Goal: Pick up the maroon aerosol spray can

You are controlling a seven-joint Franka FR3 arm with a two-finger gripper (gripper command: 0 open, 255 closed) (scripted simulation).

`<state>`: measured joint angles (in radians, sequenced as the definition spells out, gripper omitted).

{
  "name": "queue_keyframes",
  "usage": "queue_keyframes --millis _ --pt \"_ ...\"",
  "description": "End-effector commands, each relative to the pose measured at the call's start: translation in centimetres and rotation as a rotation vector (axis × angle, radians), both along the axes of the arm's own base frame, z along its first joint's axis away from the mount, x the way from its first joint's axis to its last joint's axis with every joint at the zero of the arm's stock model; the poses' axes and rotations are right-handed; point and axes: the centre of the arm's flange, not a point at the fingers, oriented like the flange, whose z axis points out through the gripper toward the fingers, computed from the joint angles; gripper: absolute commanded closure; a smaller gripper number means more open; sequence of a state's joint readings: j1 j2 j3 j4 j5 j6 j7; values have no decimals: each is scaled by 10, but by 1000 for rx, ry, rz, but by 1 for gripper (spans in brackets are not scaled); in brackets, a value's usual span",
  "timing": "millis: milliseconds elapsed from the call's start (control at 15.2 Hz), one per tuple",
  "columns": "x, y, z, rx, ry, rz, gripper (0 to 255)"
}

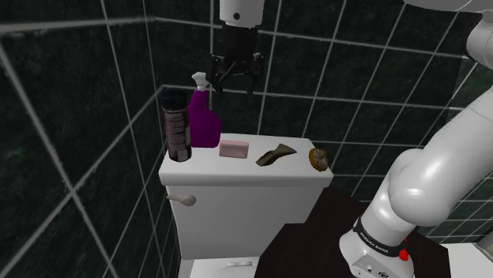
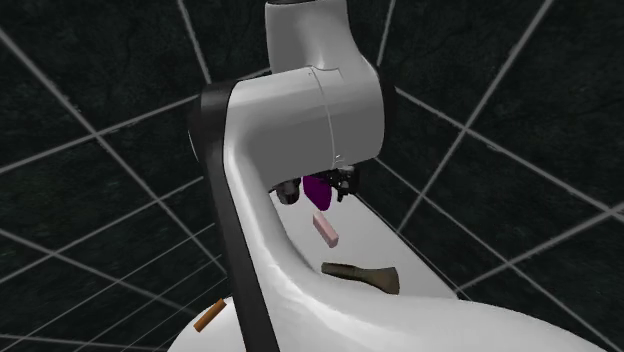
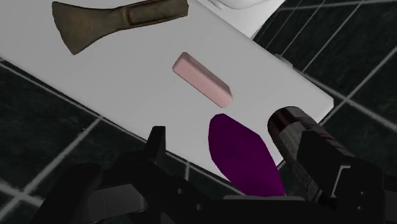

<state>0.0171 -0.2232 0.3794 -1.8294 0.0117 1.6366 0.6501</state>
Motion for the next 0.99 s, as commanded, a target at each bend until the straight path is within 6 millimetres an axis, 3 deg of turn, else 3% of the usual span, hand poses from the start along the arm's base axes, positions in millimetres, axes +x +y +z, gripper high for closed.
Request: queue_keyframes --millis 0,594,924 --pt "18 21 -1 -6 -3 -17 0" --pt "100 112 -1 -41 -15 -84 0" --pt "101 114 -22 -41 -16 -86 0"
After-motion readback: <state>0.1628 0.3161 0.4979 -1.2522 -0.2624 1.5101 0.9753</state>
